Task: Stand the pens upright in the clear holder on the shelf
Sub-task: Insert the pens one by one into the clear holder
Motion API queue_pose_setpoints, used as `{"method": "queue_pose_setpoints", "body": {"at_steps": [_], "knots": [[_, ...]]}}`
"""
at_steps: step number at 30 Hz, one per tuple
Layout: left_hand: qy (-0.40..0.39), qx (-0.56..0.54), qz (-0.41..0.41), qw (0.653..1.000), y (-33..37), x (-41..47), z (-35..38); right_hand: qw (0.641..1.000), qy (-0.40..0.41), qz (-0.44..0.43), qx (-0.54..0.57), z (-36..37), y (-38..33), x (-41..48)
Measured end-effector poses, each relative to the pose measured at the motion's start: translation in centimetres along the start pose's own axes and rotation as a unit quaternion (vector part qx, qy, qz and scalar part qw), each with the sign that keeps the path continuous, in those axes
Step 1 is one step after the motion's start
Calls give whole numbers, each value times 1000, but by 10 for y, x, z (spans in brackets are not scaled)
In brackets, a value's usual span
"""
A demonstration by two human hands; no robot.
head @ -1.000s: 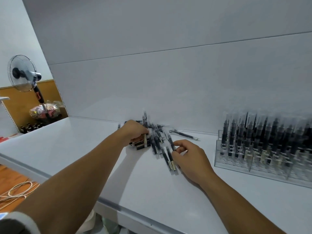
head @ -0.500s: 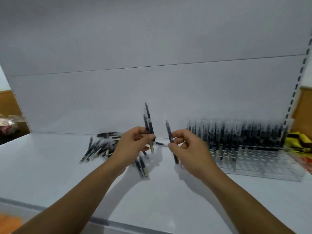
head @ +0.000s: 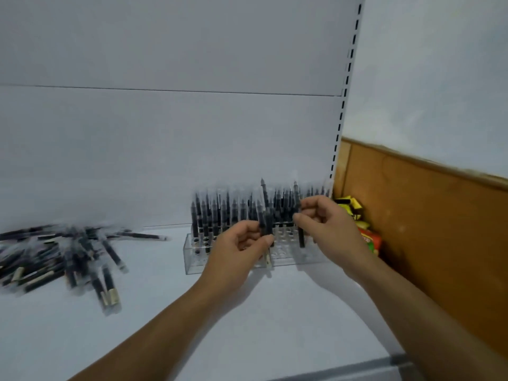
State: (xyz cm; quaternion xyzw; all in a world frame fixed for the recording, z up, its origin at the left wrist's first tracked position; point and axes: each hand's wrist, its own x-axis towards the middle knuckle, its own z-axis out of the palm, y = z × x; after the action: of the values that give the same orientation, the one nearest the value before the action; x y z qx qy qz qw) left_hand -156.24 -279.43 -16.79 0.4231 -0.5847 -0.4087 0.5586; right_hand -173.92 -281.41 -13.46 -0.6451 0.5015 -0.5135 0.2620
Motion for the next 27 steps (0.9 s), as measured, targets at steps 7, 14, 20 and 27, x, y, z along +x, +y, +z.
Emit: {"method": "queue_pose_setpoints", "body": {"at_steps": [7, 14, 20, 27], "knots": [[-2, -30, 5, 1000, -13, -5, 2, 1000, 26, -9, 5, -9, -2, 30], [-14, -43, 14, 999, -13, -6, 1, 996, -9, -42, -84, 14, 6, 45], [-15, -63, 11, 998, -12, -5, 3, 991, -15, -47, -122, 11, 8, 51], [-19, -68, 9, 997, -14, -4, 3, 966, -105, -19, -234, 13, 15, 49]]}}
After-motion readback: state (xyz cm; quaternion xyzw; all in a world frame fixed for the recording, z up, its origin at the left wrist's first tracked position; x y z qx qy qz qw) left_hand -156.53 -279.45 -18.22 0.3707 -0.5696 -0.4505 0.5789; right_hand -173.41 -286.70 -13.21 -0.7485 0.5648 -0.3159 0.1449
